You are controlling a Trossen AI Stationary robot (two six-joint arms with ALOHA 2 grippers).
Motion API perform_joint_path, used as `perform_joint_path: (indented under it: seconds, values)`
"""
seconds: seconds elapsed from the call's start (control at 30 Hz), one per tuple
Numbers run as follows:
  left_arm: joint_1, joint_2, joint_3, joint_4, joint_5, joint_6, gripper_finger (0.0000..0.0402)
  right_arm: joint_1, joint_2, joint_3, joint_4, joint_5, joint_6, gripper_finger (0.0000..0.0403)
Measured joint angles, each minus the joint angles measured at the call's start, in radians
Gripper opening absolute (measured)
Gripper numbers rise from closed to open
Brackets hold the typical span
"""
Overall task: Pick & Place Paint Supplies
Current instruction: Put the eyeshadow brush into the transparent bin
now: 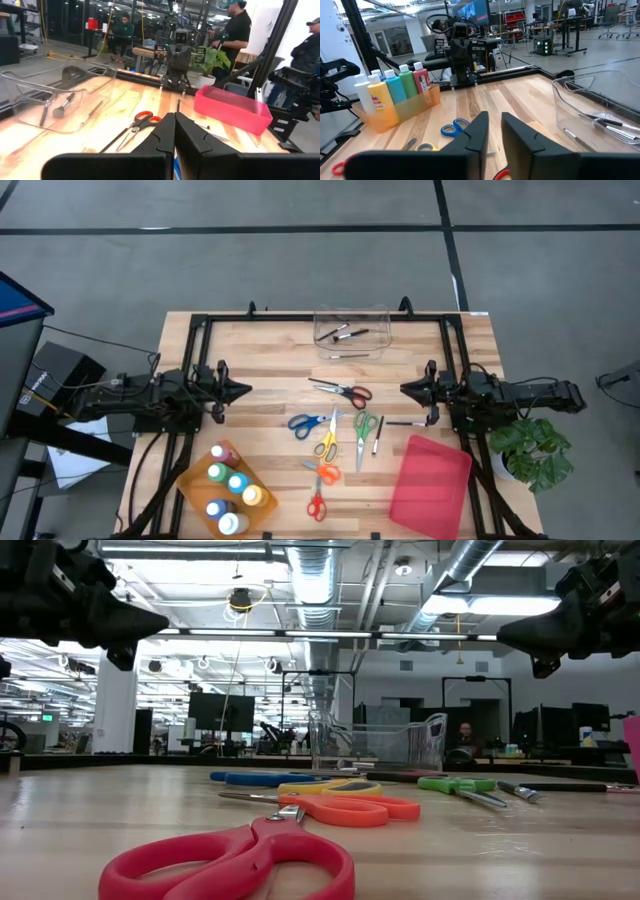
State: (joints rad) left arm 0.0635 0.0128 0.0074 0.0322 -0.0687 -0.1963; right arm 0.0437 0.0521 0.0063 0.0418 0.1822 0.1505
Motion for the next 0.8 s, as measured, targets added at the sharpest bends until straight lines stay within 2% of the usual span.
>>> perform_joint_path:
  seconds: [0.4, 0.6, 0.8]
  values:
    - [0.0, 0.001, 0.0, 0.001, 0.005, 0.004, 0.0, 0.0, 0.0, 0.0, 0.002, 0.015, 0.0, 0.0111]
    - [0.0, 0.001, 0.0, 0.026, -0.001, 0.004, 0.0, -0.001, 0.0, 0.005, 0.002, 0.095, 0.0, 0.0149]
    - [0.0, 0.001, 0.0, 0.03, 0.0, 0.004, 0.0, -0.001, 0.042, 0.112, -0.111, 0.245, -0.004, 0.0193]
